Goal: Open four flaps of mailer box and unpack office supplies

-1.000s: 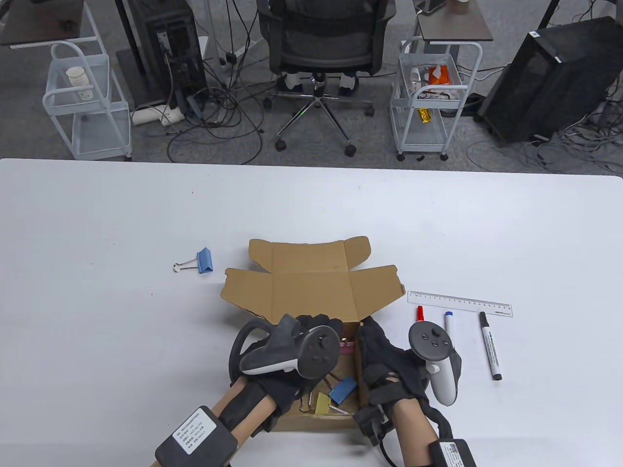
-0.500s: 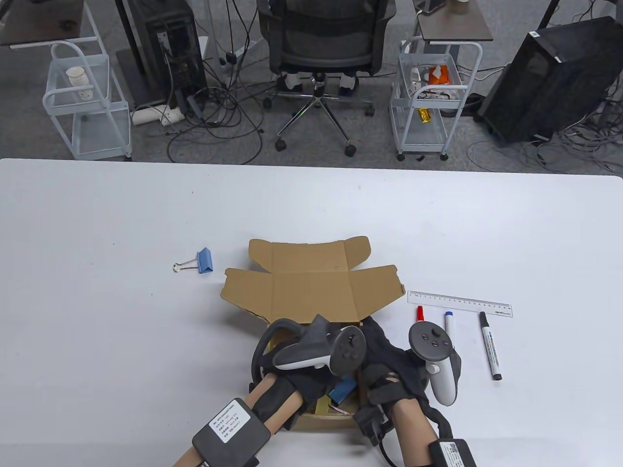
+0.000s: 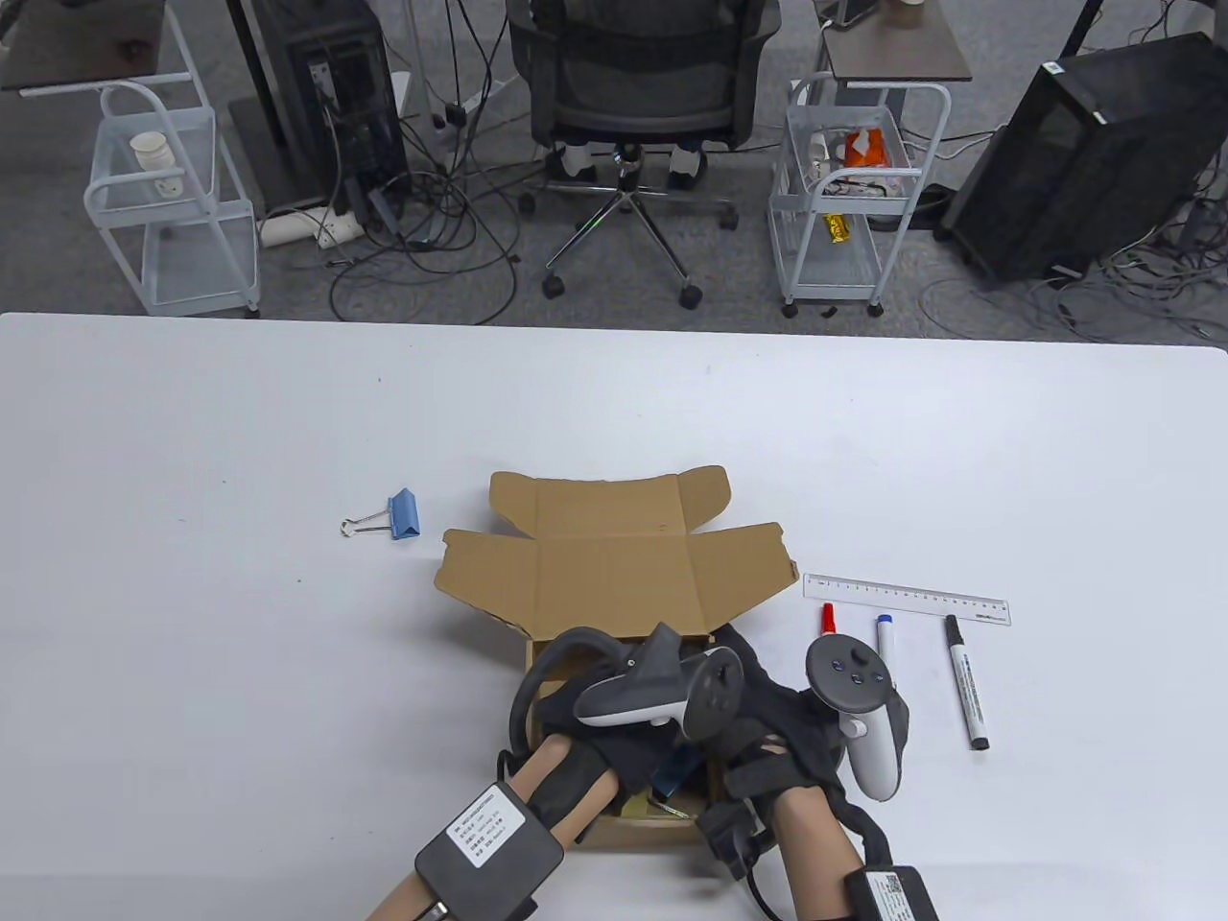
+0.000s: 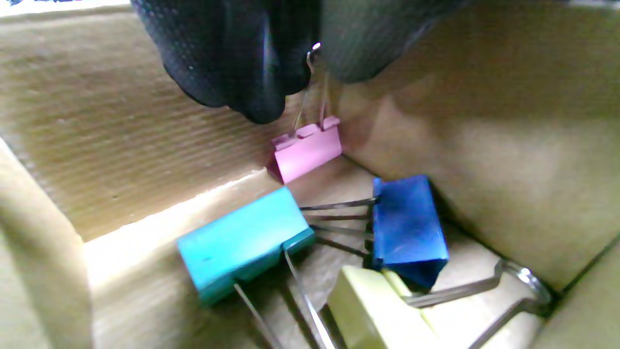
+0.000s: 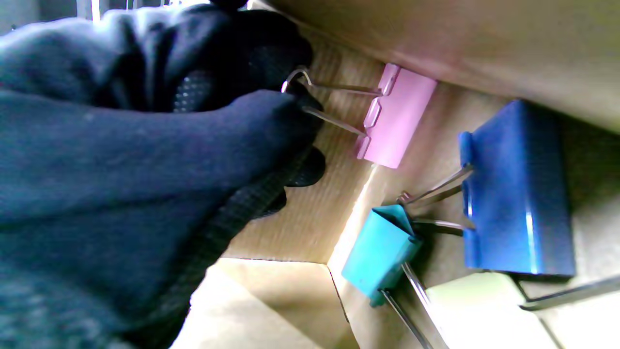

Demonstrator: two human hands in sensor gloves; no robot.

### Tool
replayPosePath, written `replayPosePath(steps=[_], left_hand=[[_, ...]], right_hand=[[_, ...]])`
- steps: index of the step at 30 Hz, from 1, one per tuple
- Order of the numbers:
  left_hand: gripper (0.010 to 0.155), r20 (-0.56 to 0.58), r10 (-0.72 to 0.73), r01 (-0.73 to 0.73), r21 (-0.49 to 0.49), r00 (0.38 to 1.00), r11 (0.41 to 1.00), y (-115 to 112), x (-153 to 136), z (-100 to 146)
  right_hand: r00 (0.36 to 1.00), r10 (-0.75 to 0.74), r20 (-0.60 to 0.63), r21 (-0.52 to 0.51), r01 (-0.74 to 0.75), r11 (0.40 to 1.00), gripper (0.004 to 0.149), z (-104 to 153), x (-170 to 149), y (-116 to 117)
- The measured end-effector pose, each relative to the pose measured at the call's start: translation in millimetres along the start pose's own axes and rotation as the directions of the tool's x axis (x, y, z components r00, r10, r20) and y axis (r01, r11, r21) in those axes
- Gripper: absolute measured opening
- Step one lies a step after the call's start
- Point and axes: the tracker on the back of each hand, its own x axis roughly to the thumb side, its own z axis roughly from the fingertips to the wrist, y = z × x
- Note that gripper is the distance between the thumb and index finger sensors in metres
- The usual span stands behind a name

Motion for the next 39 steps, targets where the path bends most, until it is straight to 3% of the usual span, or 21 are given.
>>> replayPosePath(steps=[10,15,19,24,33,39], left_hand=[[0.051,-0.074,-0.098,0.088,-0.132,0.992,0.987,-6,7,-16],[0.048,-0.052,-0.069,0.065,-0.075,0.996,0.995,-2,6,-8],[0.047,-0.028,-0.057,0.058,0.046,0.998,0.997,5,6,7],[0.047,-0.014,-0.047,0.048,0.095,0.999,0.994,17,-2,24],[0.047,0.013,0.122,-0.123,0.134,0.992,0.983,48,-45,66],[0.047,-0.029,0.201,-0.194,0.148,0.979,0.970,62,-92,85]], right_hand=[[1.000,-0.001,0.000,-0.002,0.001,1.000,0.063,0,0,0],[1.000,0.001,-0.001,-0.001,-0.001,1.000,0.063,0,0,0],[1.000,0.001,-0.001,0.001,-0.001,1.000,0.063,-1,0,0],[1.000,0.001,-0.002,0.002,-0.001,1.000,0.063,-1,-1,0],[1.000,-0.001,-0.005,0.002,0.001,1.000,0.063,-1,-1,0],[1.000,0.001,-0.007,-0.003,-0.001,1.000,0.063,-1,-1,0]])
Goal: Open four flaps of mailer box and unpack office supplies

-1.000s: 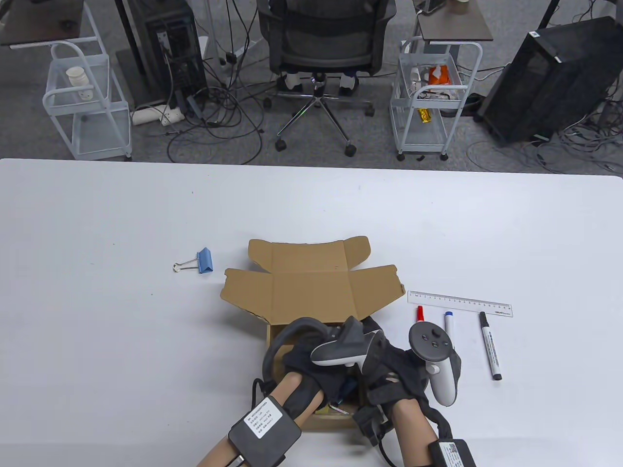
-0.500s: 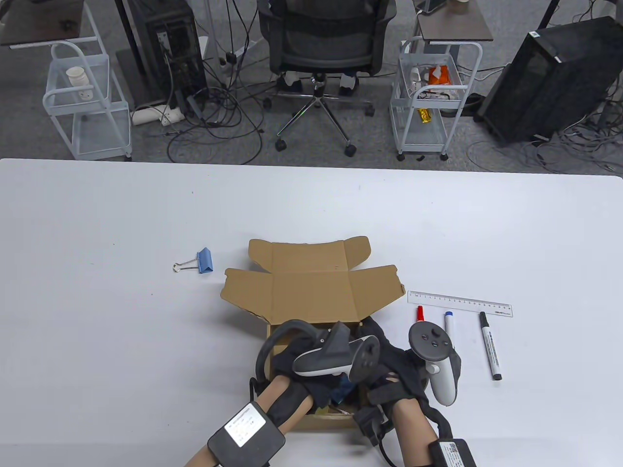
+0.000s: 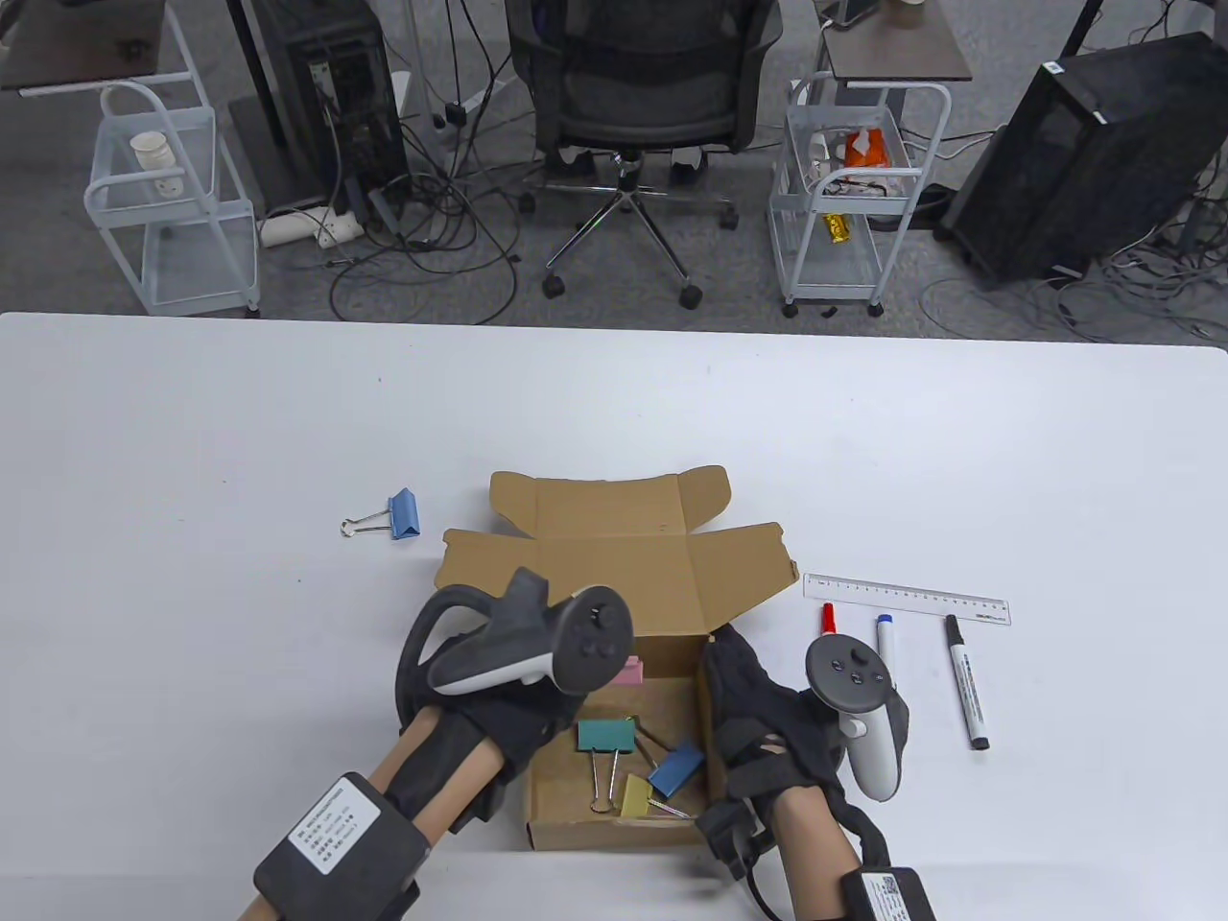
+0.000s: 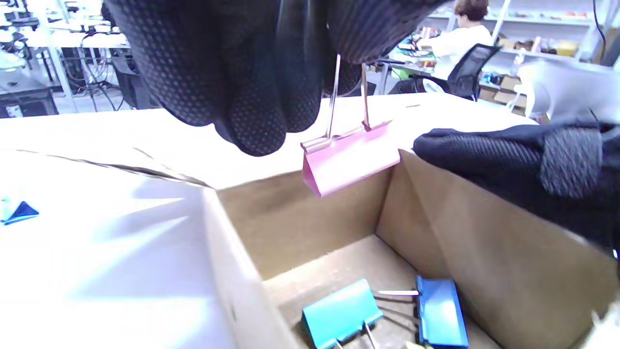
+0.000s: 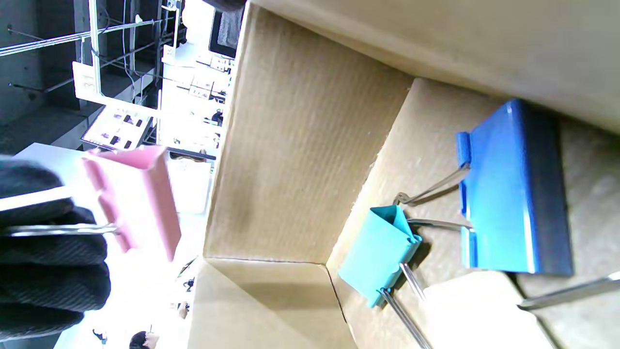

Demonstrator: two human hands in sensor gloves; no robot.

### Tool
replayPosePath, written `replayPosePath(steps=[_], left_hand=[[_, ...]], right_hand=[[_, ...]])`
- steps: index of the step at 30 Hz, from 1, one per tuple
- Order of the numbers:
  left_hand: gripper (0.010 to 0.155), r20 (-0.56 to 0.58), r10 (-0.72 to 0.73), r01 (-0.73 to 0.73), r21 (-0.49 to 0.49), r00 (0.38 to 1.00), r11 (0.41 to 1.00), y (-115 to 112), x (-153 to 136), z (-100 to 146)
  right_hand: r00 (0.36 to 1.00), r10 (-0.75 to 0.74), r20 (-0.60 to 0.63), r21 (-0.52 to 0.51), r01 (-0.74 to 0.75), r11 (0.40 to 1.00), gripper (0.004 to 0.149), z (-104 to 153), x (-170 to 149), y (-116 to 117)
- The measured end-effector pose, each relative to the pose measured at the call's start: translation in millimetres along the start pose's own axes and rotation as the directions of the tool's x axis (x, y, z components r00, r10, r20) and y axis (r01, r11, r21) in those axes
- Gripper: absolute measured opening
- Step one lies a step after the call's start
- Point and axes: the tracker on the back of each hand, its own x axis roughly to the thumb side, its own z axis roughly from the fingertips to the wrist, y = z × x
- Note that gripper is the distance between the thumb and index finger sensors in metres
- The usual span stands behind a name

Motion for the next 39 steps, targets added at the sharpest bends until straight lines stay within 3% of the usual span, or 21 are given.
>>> replayPosePath(steps=[9,15,23,28,34,39], left_hand=[[0.047,-0.080,0.239,-0.234,0.065,0.968,0.970,30,-89,15],[0.047,-0.173,0.385,-0.368,0.125,0.906,0.921,31,-159,22],[0.047,-0.335,0.523,-0.493,0.176,0.784,0.852,-2,-251,19],[0.047,-0.424,0.547,-0.479,0.264,0.722,0.837,-21,-296,12],[0.047,-0.465,0.634,-0.538,0.338,0.618,0.772,-43,-336,-6],[0.048,-0.466,0.693,-0.610,0.343,0.550,0.715,-61,-358,-28]], right_hand=[[1.000,-0.001,-0.002,-0.001,0.001,1.000,0.063,0,0,0],[1.000,-0.006,-0.004,-0.003,0.006,1.000,0.063,0,-1,0],[1.000,-0.002,-0.004,0.001,0.002,1.000,0.063,0,0,-1],[1.000,-0.003,-0.005,0.001,0.003,1.000,0.063,0,-1,-1],[1.000,-0.002,-0.007,-0.002,0.002,1.000,0.063,1,-1,-1],[1.000,-0.004,-0.009,-0.004,0.004,1.000,0.063,1,-1,-1]])
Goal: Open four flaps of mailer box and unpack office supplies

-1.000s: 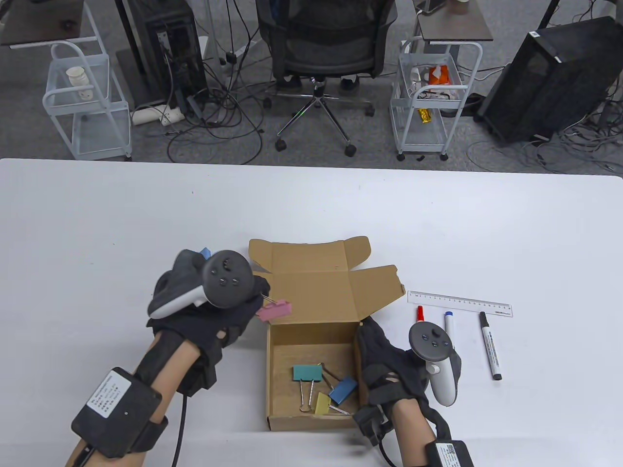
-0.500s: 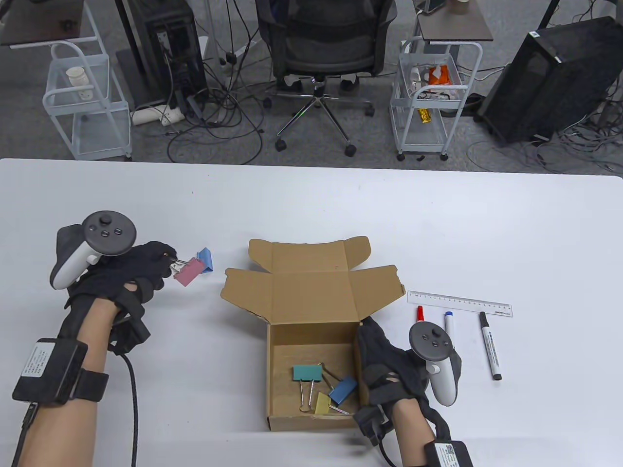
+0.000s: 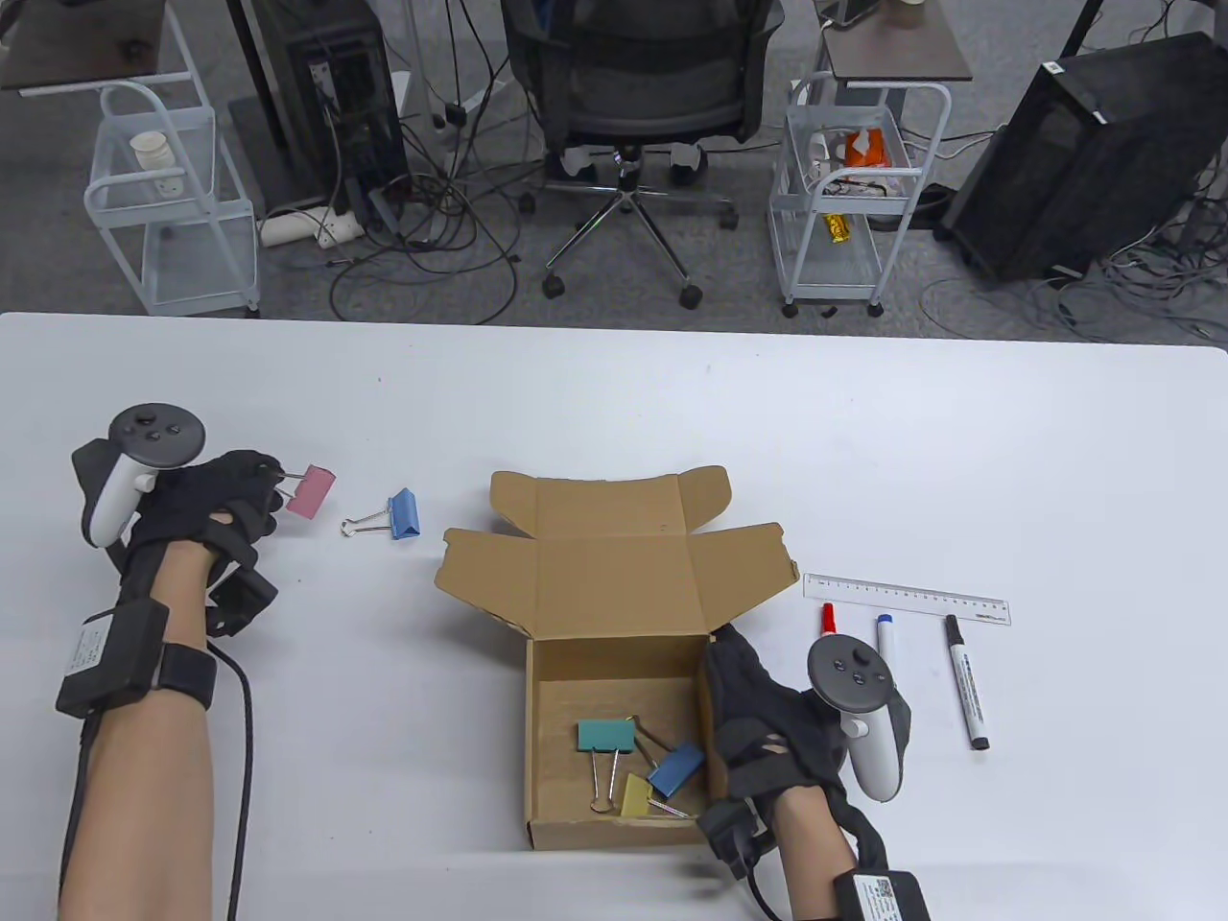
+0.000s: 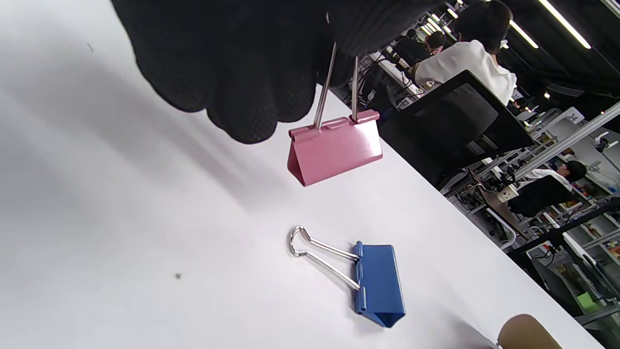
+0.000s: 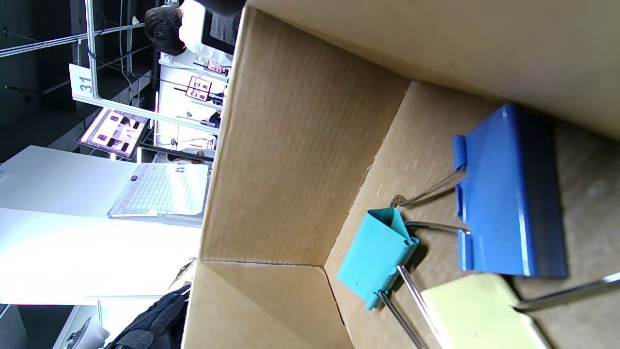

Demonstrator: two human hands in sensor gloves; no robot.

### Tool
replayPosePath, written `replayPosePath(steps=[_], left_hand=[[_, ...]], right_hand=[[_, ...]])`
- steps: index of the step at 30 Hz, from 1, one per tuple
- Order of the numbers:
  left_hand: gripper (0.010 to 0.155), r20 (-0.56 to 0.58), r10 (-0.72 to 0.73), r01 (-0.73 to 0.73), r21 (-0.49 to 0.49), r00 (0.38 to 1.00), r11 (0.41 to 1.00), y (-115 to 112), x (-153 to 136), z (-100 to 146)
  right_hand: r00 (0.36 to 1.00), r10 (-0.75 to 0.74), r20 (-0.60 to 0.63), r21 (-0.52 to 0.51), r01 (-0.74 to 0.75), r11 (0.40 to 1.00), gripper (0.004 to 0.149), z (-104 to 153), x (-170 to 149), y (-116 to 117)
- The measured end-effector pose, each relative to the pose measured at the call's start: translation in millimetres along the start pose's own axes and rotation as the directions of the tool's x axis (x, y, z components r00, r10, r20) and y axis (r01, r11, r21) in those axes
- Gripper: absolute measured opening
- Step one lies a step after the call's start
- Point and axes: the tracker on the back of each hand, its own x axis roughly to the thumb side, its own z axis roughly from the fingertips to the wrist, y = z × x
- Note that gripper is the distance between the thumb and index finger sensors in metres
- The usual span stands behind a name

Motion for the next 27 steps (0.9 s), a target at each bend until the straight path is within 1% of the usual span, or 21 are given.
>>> replayPosePath(steps=[3,7,11,13,17,20,24,27], left_hand=[[0.048,-0.008,0.056,-0.057,-0.018,0.998,0.998,-3,-6,-17],[0.048,-0.014,0.142,-0.142,-0.037,0.990,0.989,-5,-15,-33],[0.048,-0.044,0.233,-0.235,-0.044,0.972,0.971,-9,-27,-44],[0.048,-0.059,0.252,-0.256,-0.056,0.966,0.965,-12,-32,-48],[0.049,-0.083,0.248,-0.252,-0.041,0.965,0.967,-16,-37,-53],[0.051,-0.111,0.201,-0.205,-0.023,0.973,0.978,-17,-40,-54],[0.057,-0.125,0.192,-0.191,0.018,0.973,0.981,-18,-39,-54],[0.060,-0.126,0.146,-0.146,0.009,0.981,0.989,-20,-35,-54]], right_hand=[[1.000,-0.003,-0.001,0.000,0.003,1.000,0.063,0,0,0],[1.000,-0.002,-0.001,0.000,0.002,1.000,0.063,0,0,0],[1.000,0.006,-0.002,-0.003,-0.006,1.000,0.063,0,1,0],[1.000,0.009,-0.002,-0.001,-0.009,1.000,0.063,0,1,0],[1.000,0.005,-0.003,-0.003,-0.005,1.000,0.063,0,1,0],[1.000,0.003,-0.002,-0.003,-0.003,1.000,0.063,0,0,0],[1.000,0.002,-0.002,-0.003,-0.002,1.000,0.063,0,0,0],[1.000,0.003,-0.002,-0.004,-0.003,1.000,0.063,0,0,0]])
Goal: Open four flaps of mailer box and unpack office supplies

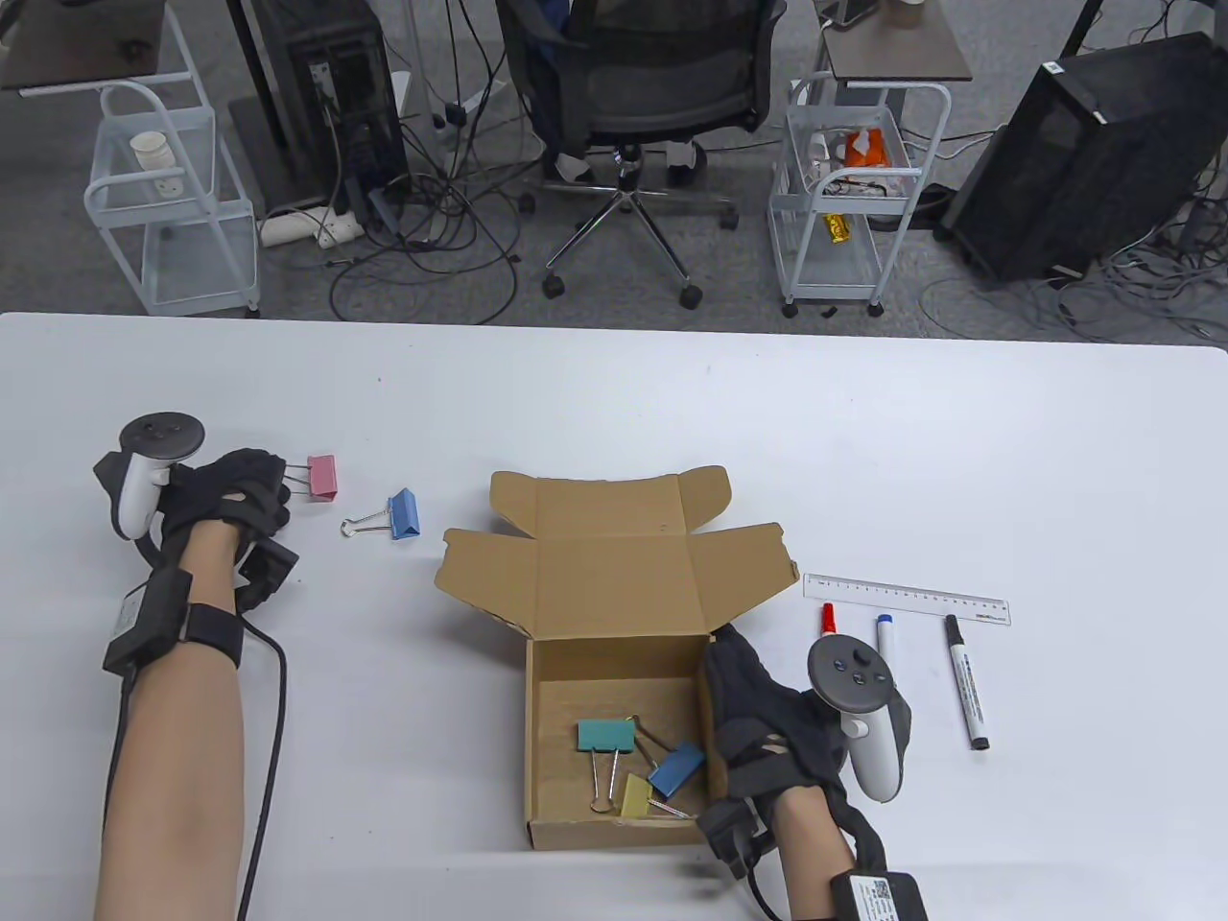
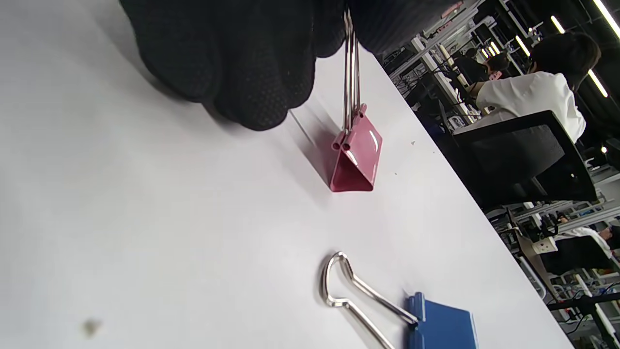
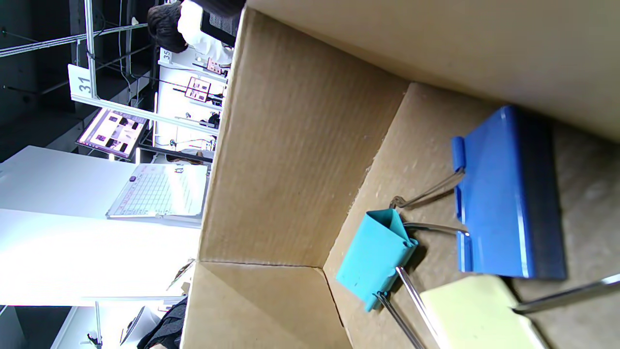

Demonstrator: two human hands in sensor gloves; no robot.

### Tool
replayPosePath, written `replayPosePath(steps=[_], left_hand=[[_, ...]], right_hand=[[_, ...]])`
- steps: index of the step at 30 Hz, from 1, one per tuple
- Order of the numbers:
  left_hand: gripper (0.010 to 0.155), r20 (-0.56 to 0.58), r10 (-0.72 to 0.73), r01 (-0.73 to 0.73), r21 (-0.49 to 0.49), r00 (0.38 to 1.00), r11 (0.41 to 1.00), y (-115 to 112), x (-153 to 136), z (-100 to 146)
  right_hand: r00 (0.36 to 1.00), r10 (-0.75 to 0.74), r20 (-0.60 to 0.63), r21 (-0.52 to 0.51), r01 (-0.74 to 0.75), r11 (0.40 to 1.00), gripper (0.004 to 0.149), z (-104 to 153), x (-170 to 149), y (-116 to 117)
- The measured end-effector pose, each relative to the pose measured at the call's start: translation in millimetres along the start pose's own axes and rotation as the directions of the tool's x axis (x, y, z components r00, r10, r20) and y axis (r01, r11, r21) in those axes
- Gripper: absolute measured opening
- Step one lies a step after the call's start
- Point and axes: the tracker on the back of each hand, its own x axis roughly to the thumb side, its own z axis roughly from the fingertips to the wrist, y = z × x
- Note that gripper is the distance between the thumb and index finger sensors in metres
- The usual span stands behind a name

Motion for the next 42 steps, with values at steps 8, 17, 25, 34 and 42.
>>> replayPosePath(steps=[8,17,25,34,42], left_hand=[[0.068,-0.015,-0.173,0.174,0.021,0.985,0.985,-9,14,4],[0.070,-0.065,-0.322,0.326,0.049,0.944,0.944,-11,14,13],[0.072,-0.018,-0.337,0.338,0.028,0.941,0.941,-14,12,31],[0.073,0.010,-0.379,0.378,0.046,0.925,0.925,-22,18,71],[0.073,0.052,-0.437,0.431,0.089,0.898,0.898,-32,19,103]], right_hand=[[1.000,0.000,0.000,-0.001,0.000,1.000,0.063,0,0,0],[1.000,0.003,0.001,0.000,-0.003,1.000,0.063,0,0,0],[1.000,0.006,0.002,0.005,-0.006,1.000,0.063,-1,0,0],[1.000,0.000,0.002,0.010,0.000,1.000,0.063,-1,0,0],[1.000,-0.012,-0.001,0.006,0.012,1.000,0.063,-1,-1,0]])
